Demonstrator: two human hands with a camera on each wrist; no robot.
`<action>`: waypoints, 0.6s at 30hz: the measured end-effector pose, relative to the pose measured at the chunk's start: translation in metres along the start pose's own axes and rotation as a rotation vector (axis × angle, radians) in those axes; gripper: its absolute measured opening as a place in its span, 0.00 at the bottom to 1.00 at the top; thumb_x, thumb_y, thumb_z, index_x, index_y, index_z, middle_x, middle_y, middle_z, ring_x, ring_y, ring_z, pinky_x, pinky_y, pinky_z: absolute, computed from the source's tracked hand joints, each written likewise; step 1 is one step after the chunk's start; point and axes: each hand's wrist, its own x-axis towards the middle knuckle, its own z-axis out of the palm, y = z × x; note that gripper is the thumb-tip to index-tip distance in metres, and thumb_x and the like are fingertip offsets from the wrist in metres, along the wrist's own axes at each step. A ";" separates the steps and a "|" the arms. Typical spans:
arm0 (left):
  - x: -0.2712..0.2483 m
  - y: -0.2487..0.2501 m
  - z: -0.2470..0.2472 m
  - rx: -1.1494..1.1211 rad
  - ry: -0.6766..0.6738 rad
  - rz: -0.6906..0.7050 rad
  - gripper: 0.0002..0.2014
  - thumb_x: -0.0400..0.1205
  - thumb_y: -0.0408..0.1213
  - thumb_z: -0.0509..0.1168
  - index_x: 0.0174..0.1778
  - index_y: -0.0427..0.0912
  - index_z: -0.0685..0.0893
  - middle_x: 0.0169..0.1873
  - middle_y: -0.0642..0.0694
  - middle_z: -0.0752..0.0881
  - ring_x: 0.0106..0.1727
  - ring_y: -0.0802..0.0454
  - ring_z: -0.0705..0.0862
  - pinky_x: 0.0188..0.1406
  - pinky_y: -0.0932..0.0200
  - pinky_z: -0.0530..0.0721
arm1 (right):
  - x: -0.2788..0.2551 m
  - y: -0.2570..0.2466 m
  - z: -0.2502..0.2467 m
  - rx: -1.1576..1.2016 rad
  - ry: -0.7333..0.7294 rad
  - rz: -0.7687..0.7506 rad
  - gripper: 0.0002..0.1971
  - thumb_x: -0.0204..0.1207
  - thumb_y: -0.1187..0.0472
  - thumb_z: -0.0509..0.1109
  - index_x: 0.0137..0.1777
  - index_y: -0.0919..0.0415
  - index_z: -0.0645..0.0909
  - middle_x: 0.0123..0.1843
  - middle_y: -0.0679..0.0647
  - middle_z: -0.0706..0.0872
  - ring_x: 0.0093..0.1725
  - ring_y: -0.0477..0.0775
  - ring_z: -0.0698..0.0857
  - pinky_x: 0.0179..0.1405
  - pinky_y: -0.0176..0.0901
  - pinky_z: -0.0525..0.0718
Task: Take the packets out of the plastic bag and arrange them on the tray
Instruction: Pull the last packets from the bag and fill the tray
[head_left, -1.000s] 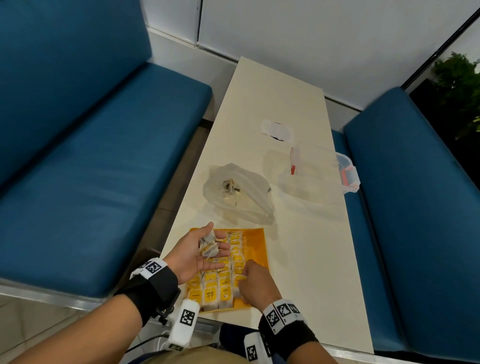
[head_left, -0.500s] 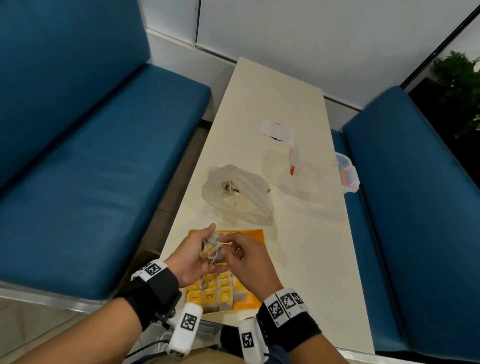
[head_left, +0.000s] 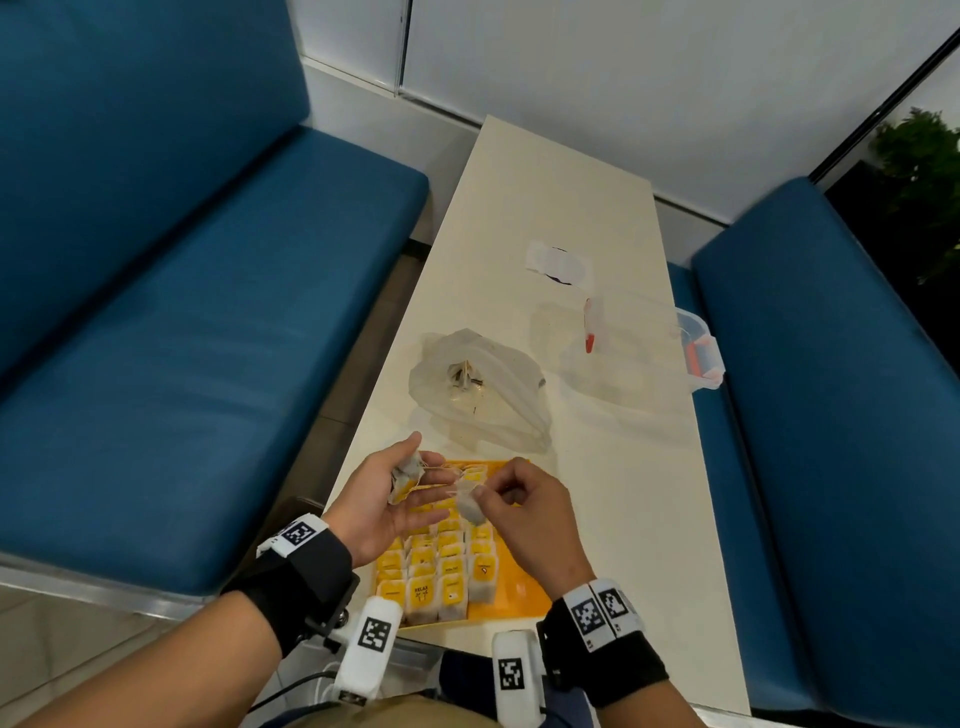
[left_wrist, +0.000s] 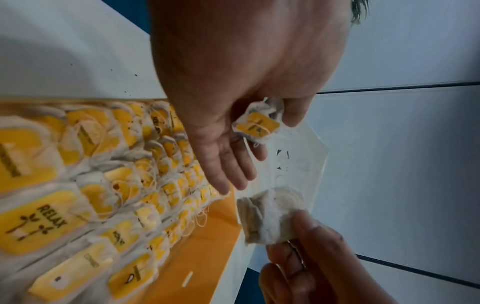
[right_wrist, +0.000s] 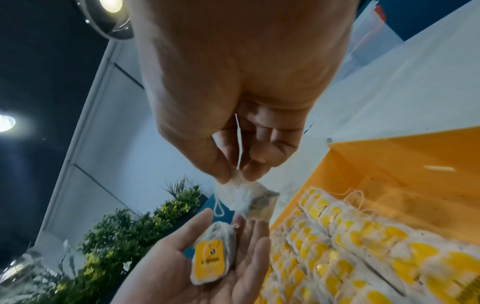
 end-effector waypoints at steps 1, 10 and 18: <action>0.000 0.000 0.001 0.024 0.016 0.036 0.16 0.87 0.49 0.66 0.53 0.38 0.88 0.48 0.37 0.91 0.50 0.42 0.91 0.50 0.44 0.90 | 0.001 0.001 -0.002 0.028 0.022 0.031 0.09 0.72 0.64 0.78 0.34 0.58 0.81 0.31 0.50 0.86 0.29 0.42 0.81 0.32 0.34 0.80; -0.007 -0.018 0.017 0.635 -0.071 0.436 0.08 0.82 0.34 0.75 0.55 0.47 0.94 0.40 0.58 0.90 0.37 0.68 0.84 0.34 0.72 0.79 | 0.005 -0.003 -0.009 0.316 0.078 0.178 0.07 0.74 0.69 0.74 0.39 0.72 0.80 0.30 0.64 0.90 0.28 0.56 0.84 0.31 0.43 0.82; -0.004 -0.022 0.019 0.942 -0.036 0.541 0.11 0.74 0.46 0.82 0.51 0.59 0.94 0.50 0.64 0.92 0.58 0.68 0.87 0.61 0.67 0.82 | 0.004 -0.001 -0.001 0.287 0.065 0.173 0.05 0.70 0.67 0.77 0.36 0.66 0.85 0.33 0.60 0.90 0.38 0.53 0.89 0.43 0.46 0.87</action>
